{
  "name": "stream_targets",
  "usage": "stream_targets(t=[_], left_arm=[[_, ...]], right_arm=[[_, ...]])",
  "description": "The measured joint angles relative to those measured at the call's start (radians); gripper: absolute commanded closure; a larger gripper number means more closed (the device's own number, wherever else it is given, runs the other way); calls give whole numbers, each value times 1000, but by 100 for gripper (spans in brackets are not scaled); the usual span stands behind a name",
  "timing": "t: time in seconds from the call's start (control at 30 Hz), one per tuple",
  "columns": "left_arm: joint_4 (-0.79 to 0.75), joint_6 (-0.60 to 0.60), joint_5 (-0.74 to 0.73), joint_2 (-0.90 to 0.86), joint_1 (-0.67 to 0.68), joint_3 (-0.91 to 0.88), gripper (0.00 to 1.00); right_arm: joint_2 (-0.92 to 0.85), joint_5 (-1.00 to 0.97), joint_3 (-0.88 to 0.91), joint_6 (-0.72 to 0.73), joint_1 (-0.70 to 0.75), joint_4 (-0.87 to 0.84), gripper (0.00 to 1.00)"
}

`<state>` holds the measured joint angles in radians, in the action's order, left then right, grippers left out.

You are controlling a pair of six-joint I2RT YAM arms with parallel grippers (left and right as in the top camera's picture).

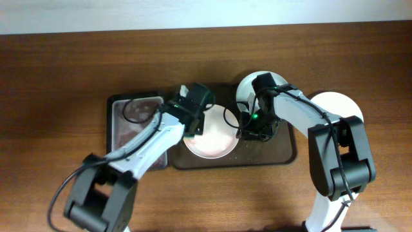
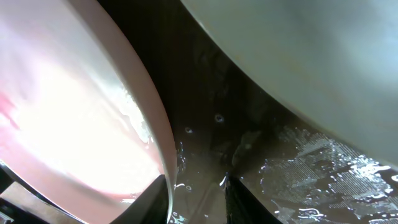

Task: Clean dirty plates on tray and stack at the side
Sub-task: 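Scrub the held plate with the sponge in the left gripper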

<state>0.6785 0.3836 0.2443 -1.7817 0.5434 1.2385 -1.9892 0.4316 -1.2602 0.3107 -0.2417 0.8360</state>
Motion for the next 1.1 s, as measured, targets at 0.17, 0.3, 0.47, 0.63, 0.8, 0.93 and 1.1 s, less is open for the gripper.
stream_targets(t=[0.17, 0.3, 0.47, 0.63, 0.8, 0.93, 1.1], left_arm=[[18, -3, -4, 117, -27, 26, 100], [2, -2, -129, 115, -29, 25, 100], [-83, -2, -229, 56, -27, 12, 100], [-141, -2, -233, -121, -28, 0, 100], [-117, -3, -176, -153, -23, -2, 100], [-59, -3, -95, -152, -16, 3, 100], [-22, -3, -68, -103, -13, 3, 100]], right_arm=[[1, -4, 0, 0, 0, 1, 69], [1, -4, 0, 0, 0, 1, 69], [1, -4, 0, 0, 0, 2, 69], [1, -4, 0, 0, 0, 2, 69], [1, -5, 0, -1, 0, 5, 69], [1, -4, 0, 0, 0, 5, 69], [1, -4, 0, 0, 0, 5, 68]])
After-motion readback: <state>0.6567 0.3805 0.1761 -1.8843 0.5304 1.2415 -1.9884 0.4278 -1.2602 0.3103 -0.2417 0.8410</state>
